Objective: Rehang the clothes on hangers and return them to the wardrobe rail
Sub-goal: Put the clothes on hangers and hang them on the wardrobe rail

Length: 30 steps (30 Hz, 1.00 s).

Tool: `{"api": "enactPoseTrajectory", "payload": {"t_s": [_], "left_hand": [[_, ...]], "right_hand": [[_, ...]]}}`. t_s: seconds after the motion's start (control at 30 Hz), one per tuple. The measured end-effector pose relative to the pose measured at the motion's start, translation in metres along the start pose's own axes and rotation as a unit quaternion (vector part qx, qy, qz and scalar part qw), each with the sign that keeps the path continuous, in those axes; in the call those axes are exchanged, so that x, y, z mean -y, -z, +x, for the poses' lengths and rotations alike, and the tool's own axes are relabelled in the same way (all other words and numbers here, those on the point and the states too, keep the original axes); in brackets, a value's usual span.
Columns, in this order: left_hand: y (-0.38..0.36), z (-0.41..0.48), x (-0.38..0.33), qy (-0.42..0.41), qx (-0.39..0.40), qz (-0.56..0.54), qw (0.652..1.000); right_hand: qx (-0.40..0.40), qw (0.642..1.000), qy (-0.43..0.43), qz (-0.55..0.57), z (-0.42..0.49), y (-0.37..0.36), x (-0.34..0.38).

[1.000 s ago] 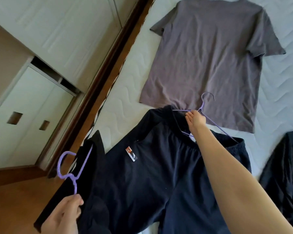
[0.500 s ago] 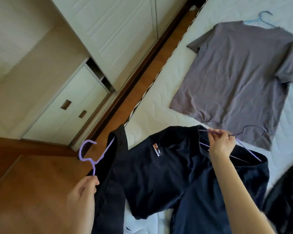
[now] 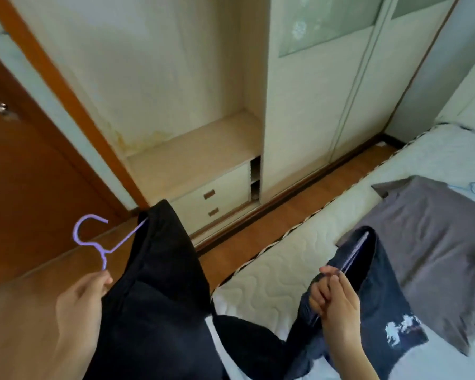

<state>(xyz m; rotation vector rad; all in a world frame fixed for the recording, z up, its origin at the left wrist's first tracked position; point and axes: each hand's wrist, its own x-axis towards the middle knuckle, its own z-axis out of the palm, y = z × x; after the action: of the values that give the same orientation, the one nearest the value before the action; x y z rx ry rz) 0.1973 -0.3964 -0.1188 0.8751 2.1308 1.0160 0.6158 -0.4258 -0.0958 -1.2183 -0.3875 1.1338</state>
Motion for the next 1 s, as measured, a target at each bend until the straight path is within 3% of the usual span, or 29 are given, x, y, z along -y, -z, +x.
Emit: {"api": "enactPoseTrajectory", "payload": {"t_s": [0.1,0.27,0.47,0.73,1.0], "left_hand": [[0.080,-0.050,-0.067,-0.008,-0.044,-0.084,0.995],[0.191,-0.060,-0.048,-0.018,-0.036,-0.112,0.993],[0.258,-0.059,-0.021,-0.066,0.008,-0.094,0.993],[0.263,0.000,-0.033,-0.128,0.079,-0.053,0.987],[0.189,0.107,-0.085,-0.162,0.140,0.017,0.977]], "right_hand": [[0.074,0.992,0.006,-0.098,-0.042,-0.044,-0.006],[0.116,0.972,0.029,-0.201,-0.105,-0.098,-0.016],[0.135,0.958,0.069,-0.245,-0.162,-0.159,-0.027],[0.146,0.953,0.025,-0.266,-0.156,-0.234,-0.048],[0.145,0.968,-0.037,-0.200,-0.067,-0.311,-0.069]]}}
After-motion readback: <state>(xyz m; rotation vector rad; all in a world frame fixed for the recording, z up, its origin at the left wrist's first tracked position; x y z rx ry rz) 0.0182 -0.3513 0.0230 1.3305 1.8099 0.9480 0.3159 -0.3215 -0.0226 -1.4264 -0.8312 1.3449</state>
